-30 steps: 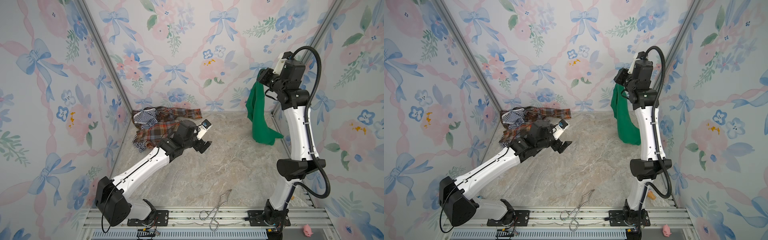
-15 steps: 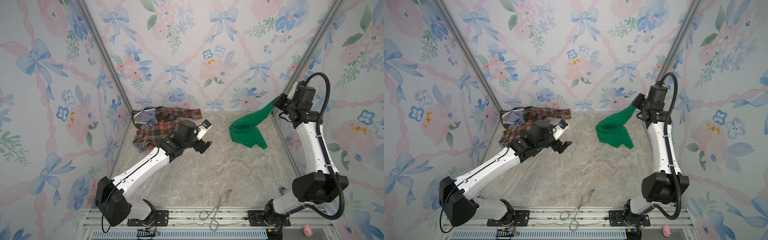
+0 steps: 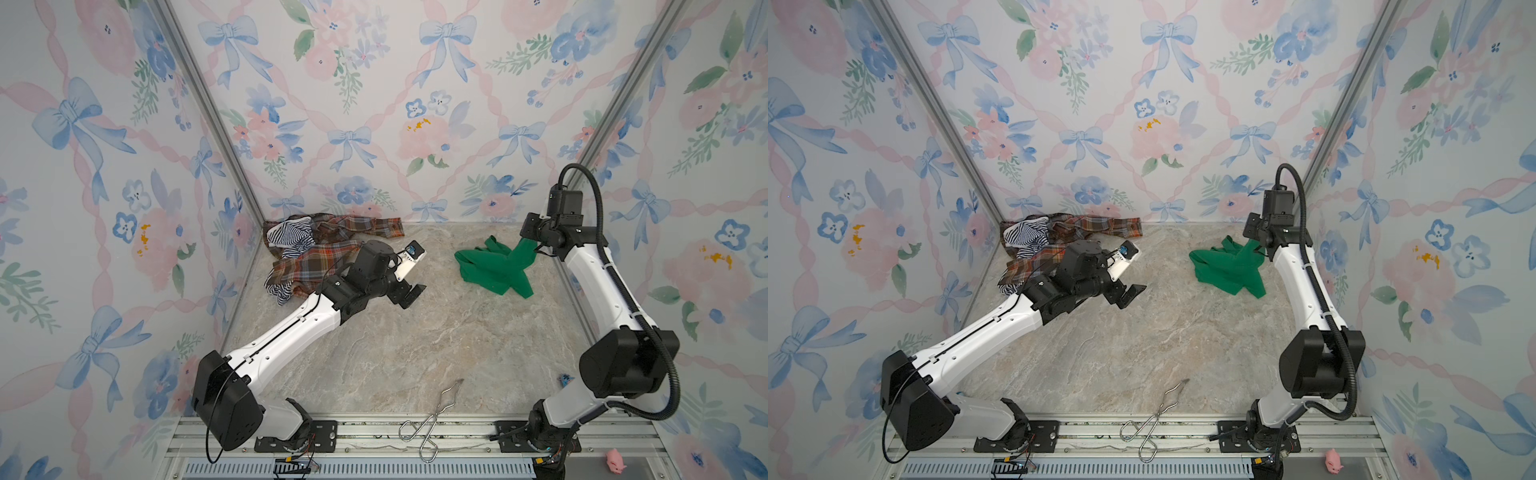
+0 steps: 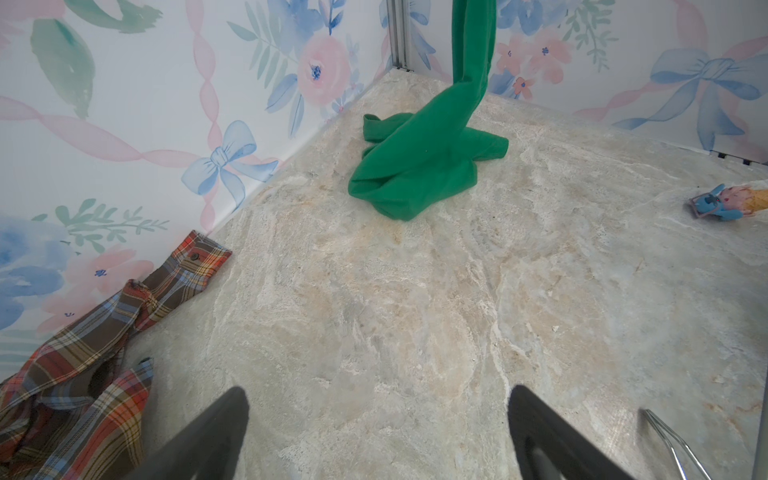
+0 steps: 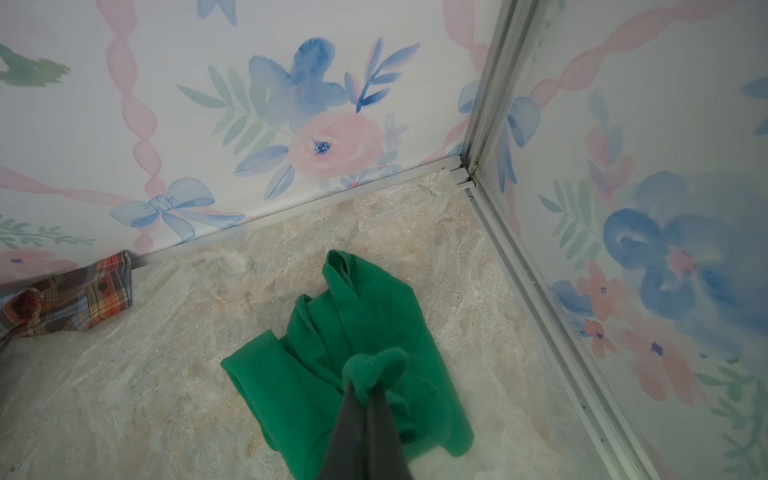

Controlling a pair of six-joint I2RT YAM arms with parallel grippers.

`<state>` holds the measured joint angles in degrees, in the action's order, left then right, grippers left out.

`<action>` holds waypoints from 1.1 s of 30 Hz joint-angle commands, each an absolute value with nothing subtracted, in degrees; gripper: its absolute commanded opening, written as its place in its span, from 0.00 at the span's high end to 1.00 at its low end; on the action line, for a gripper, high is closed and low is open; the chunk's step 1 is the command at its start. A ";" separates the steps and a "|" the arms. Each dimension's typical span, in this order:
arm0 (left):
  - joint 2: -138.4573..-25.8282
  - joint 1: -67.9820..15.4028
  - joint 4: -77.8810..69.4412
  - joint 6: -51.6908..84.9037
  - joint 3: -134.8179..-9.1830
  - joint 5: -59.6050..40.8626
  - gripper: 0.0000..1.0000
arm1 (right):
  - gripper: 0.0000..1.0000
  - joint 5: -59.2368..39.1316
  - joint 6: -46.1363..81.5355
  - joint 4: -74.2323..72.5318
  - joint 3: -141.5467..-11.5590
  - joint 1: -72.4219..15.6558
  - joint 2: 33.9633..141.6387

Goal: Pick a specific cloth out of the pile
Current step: 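Lower the green t-shirt onto the table with the right gripper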

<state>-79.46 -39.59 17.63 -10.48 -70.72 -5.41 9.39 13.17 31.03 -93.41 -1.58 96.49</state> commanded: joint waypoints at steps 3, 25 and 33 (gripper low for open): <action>-80.33 -39.73 16.80 -10.74 -70.14 -5.86 0.02 | 1.00 10.99 12.16 33.86 -97.66 -6.33 108.47; -80.67 -39.81 16.79 -10.44 -70.31 -6.17 0.02 | 0.03 19.12 11.10 33.19 -94.67 -8.50 111.22; -81.01 -39.90 16.80 -10.17 -70.46 -6.51 0.02 | 0.03 14.42 12.31 44.49 -102.49 -4.70 121.56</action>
